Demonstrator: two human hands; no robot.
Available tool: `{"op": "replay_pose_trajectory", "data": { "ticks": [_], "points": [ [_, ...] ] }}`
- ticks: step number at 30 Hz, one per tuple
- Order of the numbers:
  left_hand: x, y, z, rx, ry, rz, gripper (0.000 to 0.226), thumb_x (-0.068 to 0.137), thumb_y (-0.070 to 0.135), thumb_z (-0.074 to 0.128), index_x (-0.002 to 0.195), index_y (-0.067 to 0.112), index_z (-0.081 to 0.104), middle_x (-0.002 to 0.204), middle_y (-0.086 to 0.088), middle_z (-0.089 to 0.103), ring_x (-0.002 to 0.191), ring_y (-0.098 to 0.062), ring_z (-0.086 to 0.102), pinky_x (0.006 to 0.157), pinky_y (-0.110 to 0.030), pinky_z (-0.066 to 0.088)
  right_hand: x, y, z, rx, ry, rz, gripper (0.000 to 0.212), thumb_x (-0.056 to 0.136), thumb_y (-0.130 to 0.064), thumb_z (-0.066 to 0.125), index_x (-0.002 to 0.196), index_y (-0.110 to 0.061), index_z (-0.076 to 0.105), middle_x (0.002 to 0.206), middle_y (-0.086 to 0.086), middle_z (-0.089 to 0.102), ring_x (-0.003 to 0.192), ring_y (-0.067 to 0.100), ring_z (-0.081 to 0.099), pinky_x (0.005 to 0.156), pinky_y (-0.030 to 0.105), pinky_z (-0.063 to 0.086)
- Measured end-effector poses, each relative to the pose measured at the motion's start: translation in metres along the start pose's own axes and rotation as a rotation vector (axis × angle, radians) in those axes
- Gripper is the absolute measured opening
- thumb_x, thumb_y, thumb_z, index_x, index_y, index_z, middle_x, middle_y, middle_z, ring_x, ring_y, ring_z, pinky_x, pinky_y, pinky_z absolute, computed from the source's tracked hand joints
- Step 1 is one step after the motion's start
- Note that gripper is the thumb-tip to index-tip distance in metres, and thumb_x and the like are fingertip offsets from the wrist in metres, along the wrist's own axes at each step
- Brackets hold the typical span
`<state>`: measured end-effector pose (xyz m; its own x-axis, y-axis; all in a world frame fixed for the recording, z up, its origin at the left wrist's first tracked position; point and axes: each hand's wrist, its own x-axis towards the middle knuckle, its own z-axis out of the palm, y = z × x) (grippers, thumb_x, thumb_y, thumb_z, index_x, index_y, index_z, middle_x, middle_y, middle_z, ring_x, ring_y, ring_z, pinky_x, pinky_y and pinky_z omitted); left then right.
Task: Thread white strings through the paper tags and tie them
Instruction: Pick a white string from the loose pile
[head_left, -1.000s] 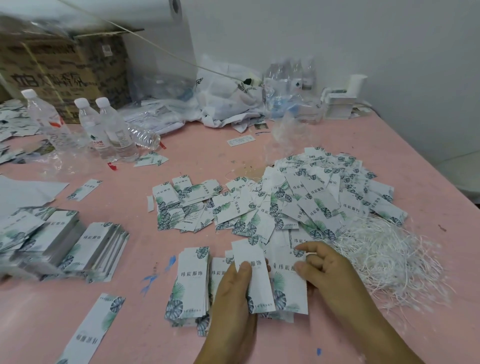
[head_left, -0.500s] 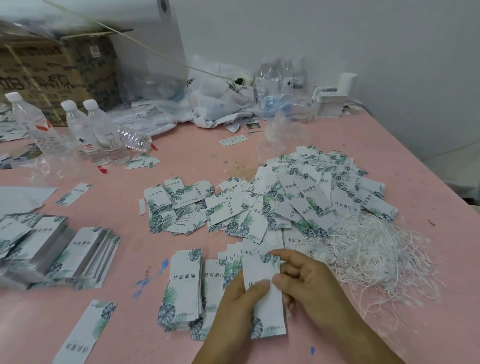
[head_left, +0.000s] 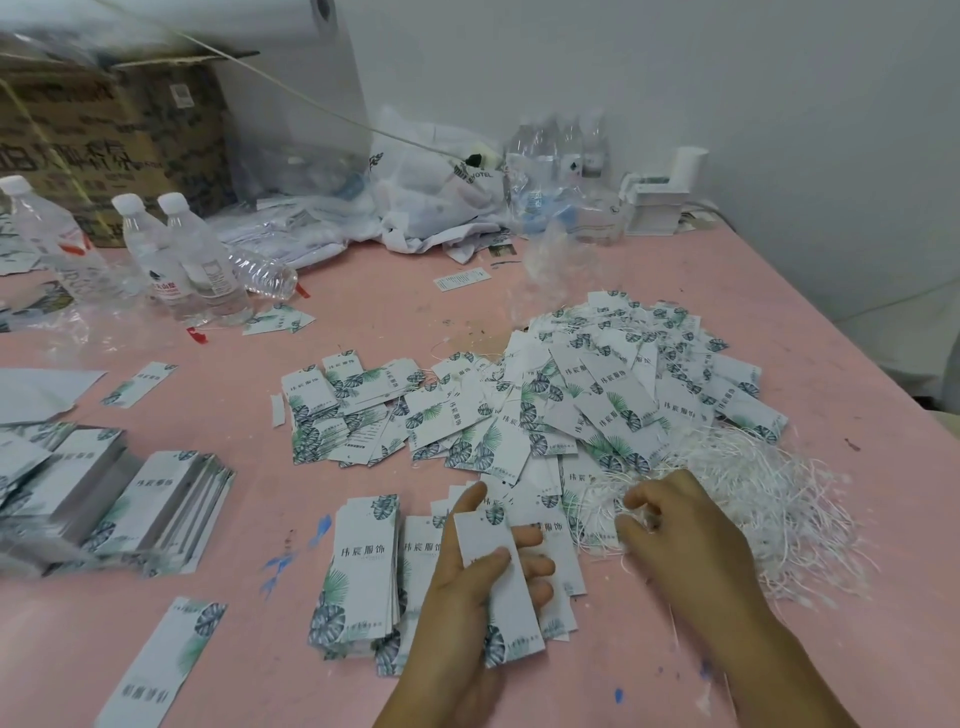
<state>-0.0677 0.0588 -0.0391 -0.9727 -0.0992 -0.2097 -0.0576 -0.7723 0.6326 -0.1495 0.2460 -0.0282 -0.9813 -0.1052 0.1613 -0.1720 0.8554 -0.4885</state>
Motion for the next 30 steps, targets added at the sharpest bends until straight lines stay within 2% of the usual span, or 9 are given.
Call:
{"op": "replay_pose_trajectory", "data": {
  "ticks": [2,8,11,13,15,17,21,25,30],
  "points": [
    [0.0,0.001,-0.001,0.013,0.013,0.006,0.05,0.078,-0.006,0.055,0.111,0.029,0.068,0.091,-0.026,0.065,0.066,-0.031,0.061,0.054,-0.035,0.051,0.003,0.002,0.002,0.068,0.03,-0.025,0.009,0.088,-0.025,0.066,0.081,-0.031,0.066,0.085,-0.012,0.052,0.07,0.0,0.055,0.056,0.026,0.044],
    [-0.003,0.005,0.003,-0.032,0.045,-0.036,0.032,0.071,0.003,0.058,0.092,0.025,0.068,0.087,-0.022,0.065,0.059,-0.028,0.057,0.05,-0.031,0.047,0.011,0.011,-0.016,0.836,0.224,0.156,0.011,0.084,-0.037,0.071,0.094,-0.038,0.074,0.09,-0.014,0.074,0.076,0.0,0.068,0.069,0.026,0.052],
    [-0.003,0.005,0.003,-0.052,0.053,-0.067,0.033,0.07,0.003,0.057,0.1,0.017,0.056,0.085,-0.024,0.064,0.056,-0.028,0.055,0.047,-0.031,0.046,0.014,0.013,-0.026,0.961,0.435,0.126,0.021,0.083,-0.041,0.069,0.101,-0.032,0.075,0.092,-0.008,0.075,0.078,0.003,0.067,0.07,0.025,0.058],
    [-0.004,0.005,0.003,-0.036,0.048,-0.076,0.031,0.069,0.002,0.058,0.098,0.013,0.053,0.085,-0.024,0.062,0.057,-0.028,0.055,0.047,-0.031,0.046,0.012,0.012,-0.028,1.011,0.464,0.073,0.02,0.084,-0.037,0.068,0.099,-0.026,0.075,0.085,-0.002,0.073,0.073,0.006,0.063,0.069,0.017,0.055],
    [-0.003,0.006,0.002,0.011,0.033,-0.086,0.032,0.064,-0.004,0.061,0.091,0.012,0.054,0.084,-0.024,0.06,0.058,-0.028,0.054,0.047,-0.031,0.045,0.007,0.003,-0.025,1.026,0.326,0.046,0.021,0.081,-0.039,0.071,0.095,-0.024,0.075,0.073,0.0,0.07,0.062,0.004,0.057,0.058,0.016,0.052],
    [-0.002,0.005,0.001,0.099,-0.011,-0.09,0.023,0.067,-0.002,0.061,0.085,0.011,0.054,0.083,-0.023,0.058,0.058,-0.029,0.053,0.049,-0.032,0.046,0.0,-0.009,-0.017,1.08,0.073,0.072,0.03,0.072,-0.046,0.073,0.092,-0.023,0.076,0.064,0.0,0.066,0.053,0.005,0.051,0.048,0.017,0.046],
    [0.0,0.004,0.003,0.247,-0.072,-0.081,0.019,0.075,0.011,0.069,0.088,0.005,0.057,0.078,-0.022,0.059,0.057,-0.029,0.058,0.05,-0.033,0.052,-0.012,-0.032,0.001,1.102,-0.278,0.121,0.033,0.067,-0.045,0.073,0.087,-0.019,0.078,0.06,0.004,0.064,0.048,0.008,0.048,0.045,0.016,0.04],
    [0.002,0.0,0.0,0.32,-0.058,-0.049,0.024,0.079,0.019,0.068,0.094,0.002,0.061,0.077,-0.023,0.06,0.057,-0.028,0.06,0.051,-0.033,0.054,-0.02,-0.042,0.013,1.175,-0.432,0.114,0.023,0.076,-0.033,0.075,0.088,-0.014,0.077,0.059,0.006,0.063,0.045,0.011,0.049,0.047,0.018,0.041],
    [0.0,-0.003,-0.003,0.413,-0.093,-0.038,0.031,0.076,0.032,0.075,0.089,0.006,0.064,0.074,-0.021,0.065,0.061,-0.026,0.063,0.056,-0.032,0.055,-0.024,-0.048,0.017,1.132,-0.396,0.069,0.014,0.081,-0.026,0.071,0.087,-0.015,0.077,0.056,0.005,0.062,0.045,0.012,0.049,0.047,0.021,0.042]
  ]
}}
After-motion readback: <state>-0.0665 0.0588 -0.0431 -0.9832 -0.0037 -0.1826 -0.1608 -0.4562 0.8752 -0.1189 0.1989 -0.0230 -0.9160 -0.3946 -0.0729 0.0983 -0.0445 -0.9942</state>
